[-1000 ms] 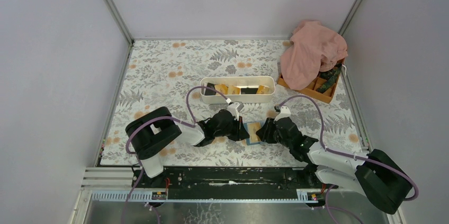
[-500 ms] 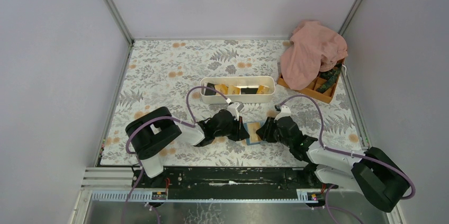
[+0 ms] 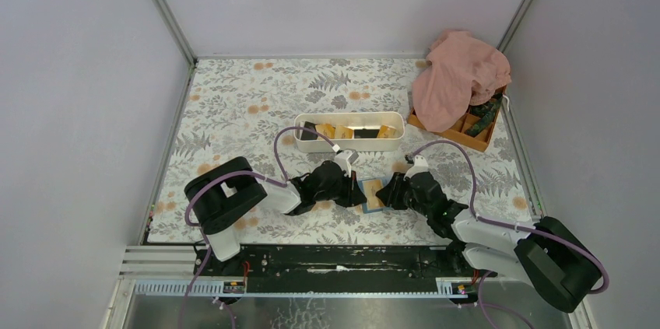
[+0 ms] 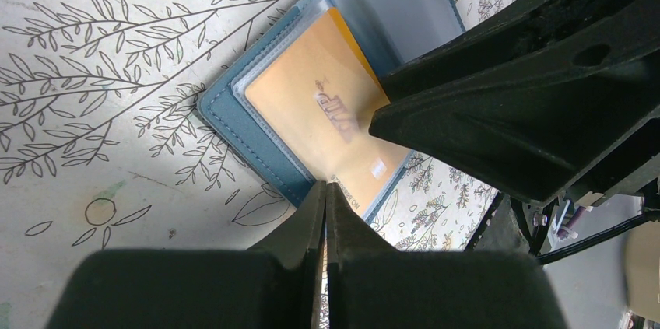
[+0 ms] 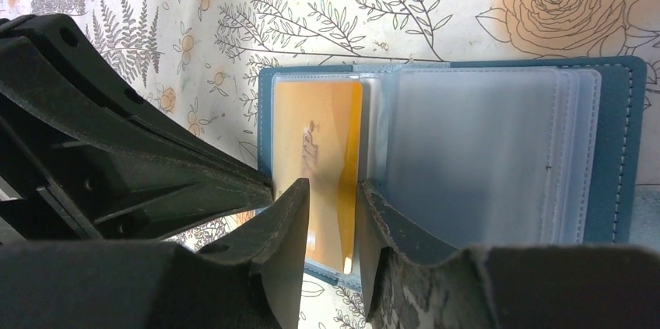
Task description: Take the credit cards out of the card holder
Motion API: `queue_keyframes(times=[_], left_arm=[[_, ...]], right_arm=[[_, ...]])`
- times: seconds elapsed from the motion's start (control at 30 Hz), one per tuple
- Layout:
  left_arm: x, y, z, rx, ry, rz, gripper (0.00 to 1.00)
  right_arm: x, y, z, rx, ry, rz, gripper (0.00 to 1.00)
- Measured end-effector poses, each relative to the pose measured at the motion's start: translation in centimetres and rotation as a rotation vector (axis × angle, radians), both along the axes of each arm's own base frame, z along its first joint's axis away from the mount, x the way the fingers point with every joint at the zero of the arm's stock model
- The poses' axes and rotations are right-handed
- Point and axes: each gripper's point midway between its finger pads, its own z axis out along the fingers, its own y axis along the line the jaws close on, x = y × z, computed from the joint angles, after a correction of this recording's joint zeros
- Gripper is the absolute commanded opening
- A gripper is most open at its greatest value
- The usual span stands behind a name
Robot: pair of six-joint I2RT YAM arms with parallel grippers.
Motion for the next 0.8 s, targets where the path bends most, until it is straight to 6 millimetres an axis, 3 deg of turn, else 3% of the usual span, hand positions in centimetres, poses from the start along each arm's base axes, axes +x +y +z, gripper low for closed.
queue_keyframes(times=[0.8], left_arm=[[-0.01,0.02,-0.06,-0.002,0.001,-0.001,0.02]], right_arm=[[-0.33,0.32,0.41,0.056,-0.024,0.028,0.34]])
